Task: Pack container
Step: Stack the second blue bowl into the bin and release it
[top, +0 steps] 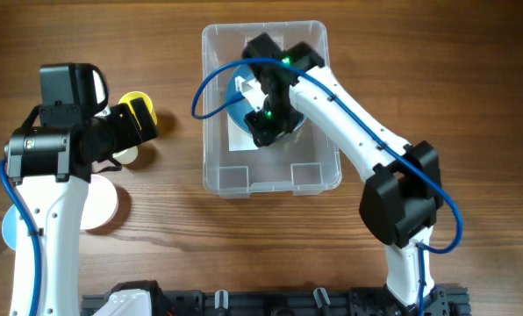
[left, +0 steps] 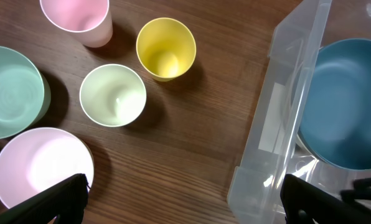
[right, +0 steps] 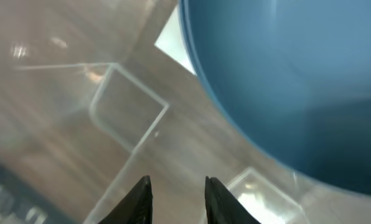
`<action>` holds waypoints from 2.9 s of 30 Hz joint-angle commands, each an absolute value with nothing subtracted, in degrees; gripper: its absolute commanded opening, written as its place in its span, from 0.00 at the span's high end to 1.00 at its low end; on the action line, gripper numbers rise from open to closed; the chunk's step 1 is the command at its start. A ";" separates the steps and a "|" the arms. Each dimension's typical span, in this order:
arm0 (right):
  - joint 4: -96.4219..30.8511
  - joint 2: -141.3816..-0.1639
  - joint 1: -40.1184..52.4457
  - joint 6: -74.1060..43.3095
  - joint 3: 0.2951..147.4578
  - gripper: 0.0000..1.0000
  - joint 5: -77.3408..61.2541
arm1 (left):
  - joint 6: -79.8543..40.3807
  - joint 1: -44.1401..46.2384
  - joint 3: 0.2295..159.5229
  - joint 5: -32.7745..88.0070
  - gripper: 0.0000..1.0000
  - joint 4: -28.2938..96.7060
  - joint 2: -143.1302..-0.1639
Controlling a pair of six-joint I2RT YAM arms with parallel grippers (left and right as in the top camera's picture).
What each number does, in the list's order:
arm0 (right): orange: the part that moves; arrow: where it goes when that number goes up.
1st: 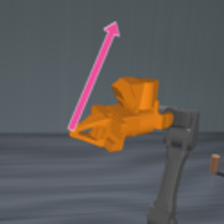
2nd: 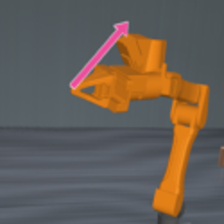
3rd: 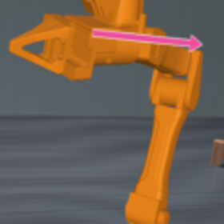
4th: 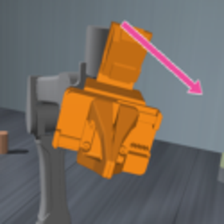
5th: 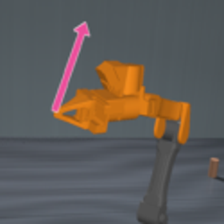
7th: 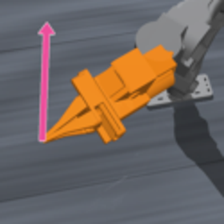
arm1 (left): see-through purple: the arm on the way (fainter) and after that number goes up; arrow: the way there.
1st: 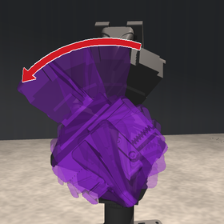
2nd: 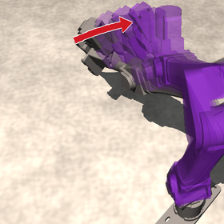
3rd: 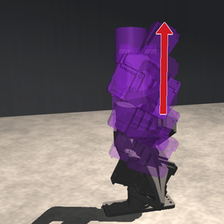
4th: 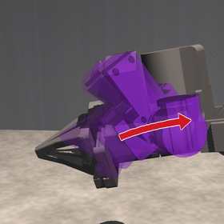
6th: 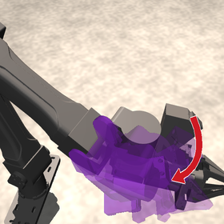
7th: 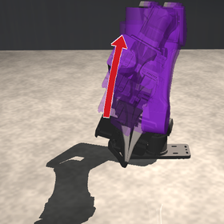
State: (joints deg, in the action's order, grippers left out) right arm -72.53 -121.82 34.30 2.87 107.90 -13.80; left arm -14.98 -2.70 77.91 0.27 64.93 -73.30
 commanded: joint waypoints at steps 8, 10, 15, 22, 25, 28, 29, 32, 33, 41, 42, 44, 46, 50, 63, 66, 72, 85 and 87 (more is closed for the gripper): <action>-53.54 -122.69 34.15 -8.08 95.02 0.71 0.49 | -15.66 -2.79 78.61 -0.32 0.00 64.77 -73.58; -50.35 -122.69 34.15 -8.05 95.02 0.71 2.63 | -15.66 -2.79 78.61 -0.32 0.00 64.77 -73.58; -51.77 -122.34 34.28 -7.42 95.04 0.80 2.09 | -15.66 -2.79 78.61 -0.32 0.00 64.77 -73.58; -47.92 -109.43 33.36 -7.55 96.16 0.95 11.99 | -15.66 -2.79 78.61 -0.32 0.00 64.75 -73.58; -40.12 -106.02 30.89 -4.34 96.16 0.96 15.29 | -15.66 -2.79 78.61 -0.32 0.00 64.75 -73.63; -34.74 -107.15 26.65 -4.71 96.14 0.96 14.61 | -15.66 -2.79 78.61 -0.32 0.00 64.77 -73.63; -33.69 -107.87 25.32 -4.69 96.14 0.96 13.23 | -15.66 -2.79 78.61 -0.32 0.00 64.77 -73.63; -31.05 -111.39 21.91 -4.64 96.14 0.96 8.49 | -15.68 -2.79 78.61 -0.32 0.00 64.75 -73.63; -30.52 -112.42 21.30 -4.64 96.14 0.96 7.31 | -15.68 -2.79 78.61 -0.32 0.00 64.75 -73.63; -30.17 -118.89 20.64 -4.95 96.14 0.96 3.95 | -15.68 -2.79 78.61 -0.32 0.00 64.75 -73.65; -30.22 -119.50 20.64 -5.10 96.09 0.96 3.97 | -15.68 -2.79 78.61 -0.32 0.00 64.75 -73.65; -30.15 -119.98 20.64 -5.13 96.09 0.96 3.97 | -15.68 -2.79 78.61 -0.32 0.00 64.75 -73.65; -30.02 -120.18 20.64 -5.13 96.09 0.96 3.97 | -15.68 -2.79 78.61 -0.32 0.00 64.75 -73.65; -30.06 -121.05 20.64 -5.08 96.09 0.96 3.99 | -15.68 -2.79 78.61 -0.32 0.00 64.75 -73.65; -29.76 -122.54 20.64 -5.52 96.82 0.96 8.21 | -15.66 -2.79 78.61 -0.32 0.00 64.75 -73.65; -26.76 -120.79 20.64 -4.19 97.30 0.96 8.91 | -15.66 -2.79 78.61 -0.32 0.00 64.77 -73.84; -24.16 -120.53 20.64 -3.16 97.30 0.95 9.04 | -15.68 -2.79 78.61 -0.32 0.00 64.77 -73.97; -27.90 -122.10 20.67 -4.60 97.10 0.96 12.21 | -15.66 -2.79 78.61 -0.32 0.00 64.77 -74.02; -27.64 -120.64 20.67 -4.49 97.21 0.95 12.25 | -15.66 -2.79 78.61 -0.32 0.00 64.77 -74.02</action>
State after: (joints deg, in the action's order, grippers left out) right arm -27.77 -122.54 20.84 -4.03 96.14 9.10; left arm -14.98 -2.70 77.91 0.25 64.88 -73.63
